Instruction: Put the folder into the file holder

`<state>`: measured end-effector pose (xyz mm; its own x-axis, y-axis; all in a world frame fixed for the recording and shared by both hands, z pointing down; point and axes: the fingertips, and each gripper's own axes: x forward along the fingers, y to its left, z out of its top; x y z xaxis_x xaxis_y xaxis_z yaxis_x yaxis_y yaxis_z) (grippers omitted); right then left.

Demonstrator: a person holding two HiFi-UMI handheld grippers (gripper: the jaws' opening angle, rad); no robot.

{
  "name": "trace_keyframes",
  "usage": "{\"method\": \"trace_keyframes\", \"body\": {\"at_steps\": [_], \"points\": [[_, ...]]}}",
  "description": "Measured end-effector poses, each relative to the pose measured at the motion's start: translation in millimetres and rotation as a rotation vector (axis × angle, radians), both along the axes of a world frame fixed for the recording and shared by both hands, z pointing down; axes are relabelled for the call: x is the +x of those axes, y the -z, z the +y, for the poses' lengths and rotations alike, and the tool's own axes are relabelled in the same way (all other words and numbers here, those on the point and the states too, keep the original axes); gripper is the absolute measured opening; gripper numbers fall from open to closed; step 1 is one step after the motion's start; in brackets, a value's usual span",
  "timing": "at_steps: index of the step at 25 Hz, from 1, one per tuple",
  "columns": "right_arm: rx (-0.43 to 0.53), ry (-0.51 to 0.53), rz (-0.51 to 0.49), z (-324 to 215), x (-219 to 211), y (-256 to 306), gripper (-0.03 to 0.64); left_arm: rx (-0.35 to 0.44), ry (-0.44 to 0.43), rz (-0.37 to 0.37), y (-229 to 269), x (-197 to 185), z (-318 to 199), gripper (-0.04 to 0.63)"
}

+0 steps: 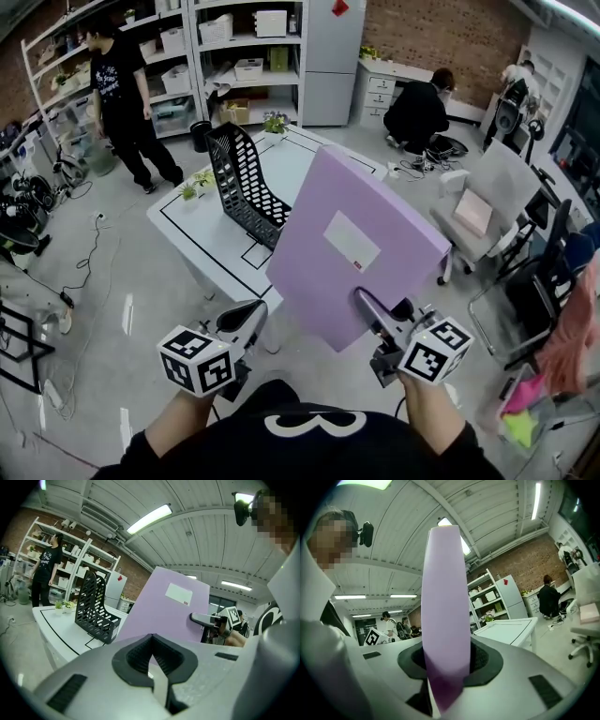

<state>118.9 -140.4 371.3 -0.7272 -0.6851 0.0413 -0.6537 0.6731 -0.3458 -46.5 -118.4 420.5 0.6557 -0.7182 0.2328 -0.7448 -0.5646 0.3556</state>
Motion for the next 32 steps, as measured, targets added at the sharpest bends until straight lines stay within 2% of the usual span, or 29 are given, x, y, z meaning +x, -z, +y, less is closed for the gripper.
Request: {"method": "trace_keyframes", "body": {"at_steps": [13,21,32], "points": [[0.097,0.004,0.022,-100,-32,35,0.146,0.012,0.038,0.01,8,-28,-88,0.006],[0.092,0.03,0.039,-168,-58,63,0.146,-0.004,0.074,0.028,30,-50,-145,0.006],[0.148,0.081,0.094,-237,-105,80,0.146,0.009,0.128,0.048,27,-87,-203,0.006]]}}
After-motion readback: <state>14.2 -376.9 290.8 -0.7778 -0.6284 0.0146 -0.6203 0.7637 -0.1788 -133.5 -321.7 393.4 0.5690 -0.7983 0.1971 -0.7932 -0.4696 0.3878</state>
